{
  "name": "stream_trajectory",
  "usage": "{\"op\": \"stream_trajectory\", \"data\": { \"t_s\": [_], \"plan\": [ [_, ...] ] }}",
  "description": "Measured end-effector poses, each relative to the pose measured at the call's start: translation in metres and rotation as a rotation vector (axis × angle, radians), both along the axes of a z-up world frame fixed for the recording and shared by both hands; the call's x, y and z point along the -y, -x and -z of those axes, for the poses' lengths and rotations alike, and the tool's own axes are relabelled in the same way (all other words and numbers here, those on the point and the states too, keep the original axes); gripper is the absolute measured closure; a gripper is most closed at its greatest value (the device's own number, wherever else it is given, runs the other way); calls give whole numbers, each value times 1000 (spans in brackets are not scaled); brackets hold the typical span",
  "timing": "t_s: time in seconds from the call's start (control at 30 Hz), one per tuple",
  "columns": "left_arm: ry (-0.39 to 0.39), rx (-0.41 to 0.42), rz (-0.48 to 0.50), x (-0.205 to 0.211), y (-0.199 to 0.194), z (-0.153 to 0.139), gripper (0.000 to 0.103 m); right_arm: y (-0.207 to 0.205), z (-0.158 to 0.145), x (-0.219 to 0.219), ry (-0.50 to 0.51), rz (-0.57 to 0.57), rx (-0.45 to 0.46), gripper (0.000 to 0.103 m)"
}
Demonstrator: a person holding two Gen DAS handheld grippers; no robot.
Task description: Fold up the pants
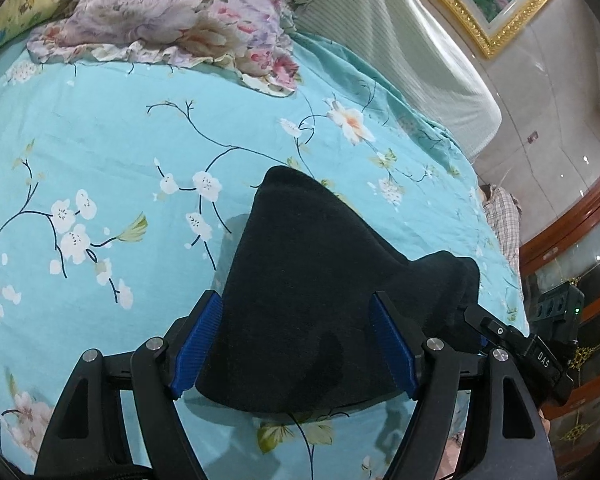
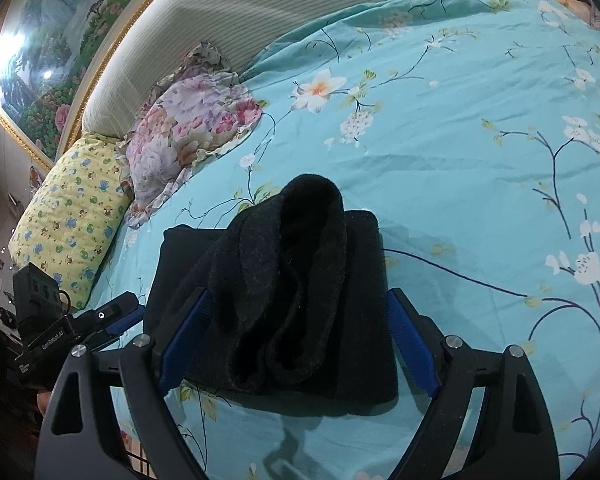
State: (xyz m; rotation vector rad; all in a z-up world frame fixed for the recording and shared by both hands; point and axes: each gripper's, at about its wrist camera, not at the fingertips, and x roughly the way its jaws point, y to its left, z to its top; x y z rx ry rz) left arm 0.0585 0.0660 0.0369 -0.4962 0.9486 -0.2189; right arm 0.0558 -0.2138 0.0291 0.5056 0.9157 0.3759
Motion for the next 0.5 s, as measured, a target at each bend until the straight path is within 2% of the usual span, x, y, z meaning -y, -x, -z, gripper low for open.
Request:
{"op": "stream_trajectory", "data": {
  "t_s": [0.43,0.5],
  "plan": [
    [-4,-52,4,3,-25,19,26,-5,19,5,-25,9,-56,16],
    [-9,-63,6,3,-29,22,25,-4,23,7,-29,6,-60,19]
  ]
}}
